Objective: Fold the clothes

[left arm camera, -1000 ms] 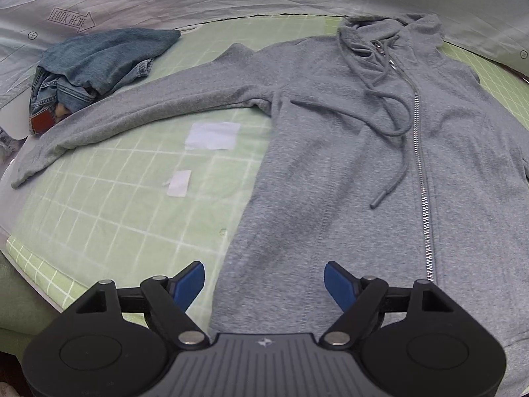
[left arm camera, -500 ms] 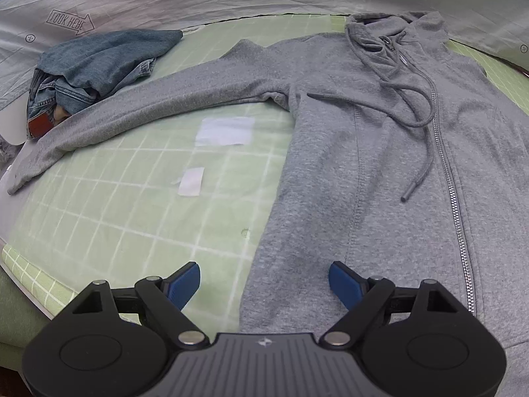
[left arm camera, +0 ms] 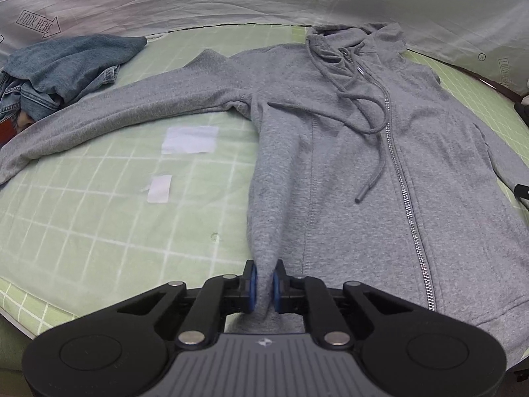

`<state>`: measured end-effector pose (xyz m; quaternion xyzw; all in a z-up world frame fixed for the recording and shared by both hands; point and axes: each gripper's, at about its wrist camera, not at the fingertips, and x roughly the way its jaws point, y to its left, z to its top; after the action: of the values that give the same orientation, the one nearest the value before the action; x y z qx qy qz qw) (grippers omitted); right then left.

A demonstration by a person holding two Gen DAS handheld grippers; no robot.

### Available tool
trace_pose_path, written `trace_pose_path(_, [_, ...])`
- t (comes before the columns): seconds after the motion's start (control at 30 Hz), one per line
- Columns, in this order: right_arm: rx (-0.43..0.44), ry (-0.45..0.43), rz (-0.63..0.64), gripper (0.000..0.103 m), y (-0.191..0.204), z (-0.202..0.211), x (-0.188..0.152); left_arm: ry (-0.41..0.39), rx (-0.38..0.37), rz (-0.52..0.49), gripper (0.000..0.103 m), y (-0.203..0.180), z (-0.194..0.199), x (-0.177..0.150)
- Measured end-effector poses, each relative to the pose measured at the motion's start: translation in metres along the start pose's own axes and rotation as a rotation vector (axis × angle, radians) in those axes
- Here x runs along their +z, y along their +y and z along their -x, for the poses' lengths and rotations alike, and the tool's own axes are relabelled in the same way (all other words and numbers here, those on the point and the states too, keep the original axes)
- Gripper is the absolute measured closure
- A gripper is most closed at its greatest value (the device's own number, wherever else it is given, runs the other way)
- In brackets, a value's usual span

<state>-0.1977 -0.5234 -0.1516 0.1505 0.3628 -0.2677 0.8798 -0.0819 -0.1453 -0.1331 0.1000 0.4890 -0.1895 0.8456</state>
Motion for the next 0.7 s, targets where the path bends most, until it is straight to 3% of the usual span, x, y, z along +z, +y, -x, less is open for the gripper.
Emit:
trace_pose_path(0.1, [0.052, 0.015, 0.022, 0.103, 0.012, 0.0, -0.004, 0.013, -0.015, 0.016, 0.092, 0.004, 0.001, 0.002])
trace_pose_path(0.2, [0.034, 0.021, 0.05, 0.099, 0.021, 0.004, -0.004, 0.024, -0.035, 0.013, 0.088, 0.005, 0.002, 0.005])
trace_pose_path(0.27, [0.017, 0.005, 0.032, 0.084, 0.018, 0.009, -0.003, 0.022, -0.041, 0.014, 0.085, 0.007, 0.005, 0.006])
trace_pose_path(0.3, [0.009, -0.004, 0.023, 0.068, 0.017, 0.012, -0.003, 0.02, -0.043, 0.019, 0.085, 0.009, 0.006, 0.006])
trace_pose_path(0.33, [0.001, -0.012, 0.014, 0.062, 0.015, 0.014, -0.002, 0.017, -0.046, 0.024, 0.085, 0.011, 0.008, 0.007])
trace_pose_path(0.4, [-0.021, -0.002, -0.006, 0.061, 0.009, 0.015, -0.002, 0.009, -0.055, 0.054, 0.082, 0.018, 0.012, 0.01])
trace_pose_path(0.53, [-0.05, 0.042, -0.047, 0.056, -0.007, 0.011, -0.001, -0.02, -0.029, 0.098, 0.061, 0.032, 0.019, 0.019])
trace_pose_path(0.63, [-0.061, 0.038, -0.034, 0.037, -0.004, 0.01, 0.008, -0.046, -0.001, 0.139, 0.046, 0.041, 0.021, 0.028])
trace_pose_path(0.7, [-0.059, 0.03, -0.011, 0.034, 0.001, 0.006, 0.017, -0.058, 0.01, 0.178, 0.04, 0.048, 0.02, 0.034])
